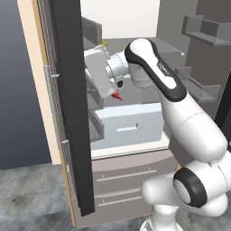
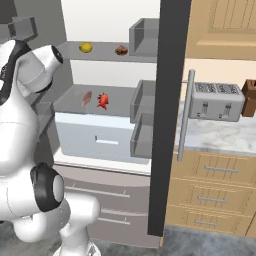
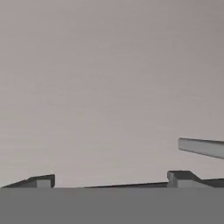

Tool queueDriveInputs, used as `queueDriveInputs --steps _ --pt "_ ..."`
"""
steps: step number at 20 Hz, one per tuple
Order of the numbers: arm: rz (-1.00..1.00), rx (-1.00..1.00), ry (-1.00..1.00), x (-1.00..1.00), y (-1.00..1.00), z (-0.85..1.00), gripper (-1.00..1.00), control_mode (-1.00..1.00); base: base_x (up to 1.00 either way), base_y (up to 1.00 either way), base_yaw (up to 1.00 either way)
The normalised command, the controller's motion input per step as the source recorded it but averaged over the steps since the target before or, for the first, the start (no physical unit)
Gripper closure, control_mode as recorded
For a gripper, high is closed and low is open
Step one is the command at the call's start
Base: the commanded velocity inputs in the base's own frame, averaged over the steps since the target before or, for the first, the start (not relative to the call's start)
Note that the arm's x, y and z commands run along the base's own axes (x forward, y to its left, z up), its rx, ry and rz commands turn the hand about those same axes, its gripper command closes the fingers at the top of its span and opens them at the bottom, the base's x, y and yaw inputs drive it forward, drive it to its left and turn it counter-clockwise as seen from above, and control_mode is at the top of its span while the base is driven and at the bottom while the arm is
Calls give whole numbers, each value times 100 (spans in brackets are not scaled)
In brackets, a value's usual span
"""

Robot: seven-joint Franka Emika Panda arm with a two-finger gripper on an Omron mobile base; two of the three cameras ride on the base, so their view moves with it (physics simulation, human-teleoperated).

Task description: Gather the lemon and mushroom from the fridge and place them on a tray on the dining counter. Then gather the steak and fish from the fridge and place them on the other tray.

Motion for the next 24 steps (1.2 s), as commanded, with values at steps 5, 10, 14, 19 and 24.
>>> queueDriveInputs --steps 5,10,14,19,24 --pt "8 0 0 -2 80 0 -100 -100 0 0 0" --pt "3 0 0 -3 71 0 -100 -100 0 0 0" --pt "0 0 0 0 47 0 -100 -100 0 0 0" --pt "-2 -3 -14 -39 3 0 -100 -100 0 0 0" --pt "-11 -7 -30 -79 -42 0 -100 -100 0 0 0"
